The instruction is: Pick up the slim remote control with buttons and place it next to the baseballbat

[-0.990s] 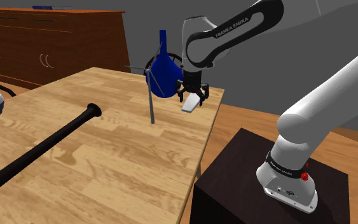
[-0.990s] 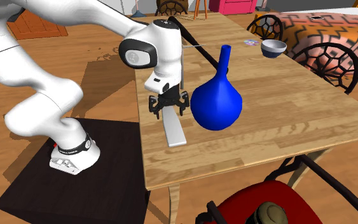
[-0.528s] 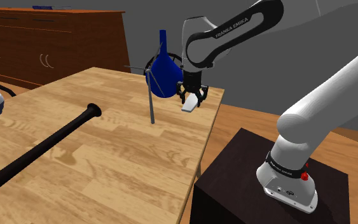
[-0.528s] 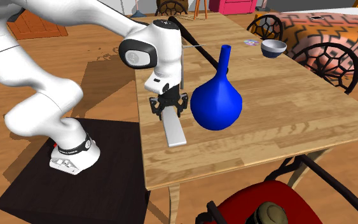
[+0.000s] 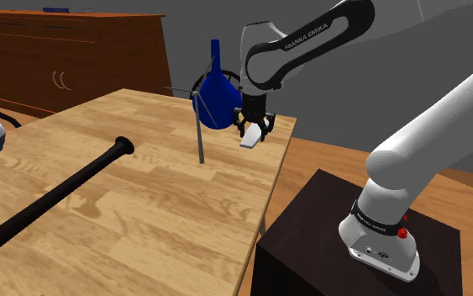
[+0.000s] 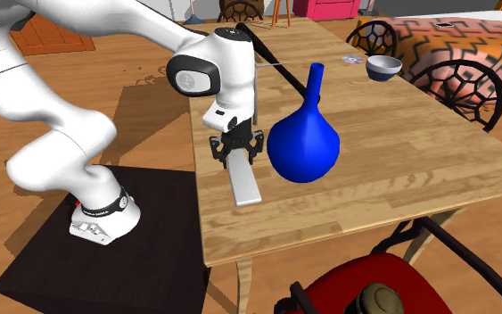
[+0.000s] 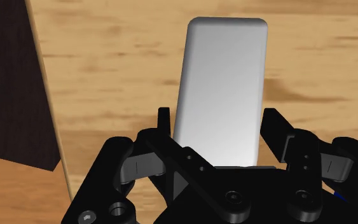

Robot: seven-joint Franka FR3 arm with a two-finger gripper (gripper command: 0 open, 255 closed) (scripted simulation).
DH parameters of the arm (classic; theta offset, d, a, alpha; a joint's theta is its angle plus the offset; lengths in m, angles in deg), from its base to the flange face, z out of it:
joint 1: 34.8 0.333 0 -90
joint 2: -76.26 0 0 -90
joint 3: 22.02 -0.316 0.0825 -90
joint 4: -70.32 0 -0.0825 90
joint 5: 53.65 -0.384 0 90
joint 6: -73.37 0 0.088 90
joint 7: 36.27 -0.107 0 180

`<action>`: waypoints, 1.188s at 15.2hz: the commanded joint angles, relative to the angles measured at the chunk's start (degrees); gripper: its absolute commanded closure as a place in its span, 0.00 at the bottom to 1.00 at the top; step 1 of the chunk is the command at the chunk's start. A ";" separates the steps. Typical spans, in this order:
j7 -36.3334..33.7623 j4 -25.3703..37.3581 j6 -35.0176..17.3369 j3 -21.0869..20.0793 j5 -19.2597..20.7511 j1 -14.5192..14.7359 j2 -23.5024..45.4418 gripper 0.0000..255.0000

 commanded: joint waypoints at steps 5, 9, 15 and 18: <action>0.30 2.03 3.42 0.63 -0.09 0.08 -1.45 1.00; 0.52 4.24 6.77 1.22 -0.08 0.09 -2.62 1.00; 0.74 7.88 11.66 2.03 0.08 0.03 -3.90 1.00; 0.80 9.84 14.05 2.40 0.21 -0.03 -4.33 1.00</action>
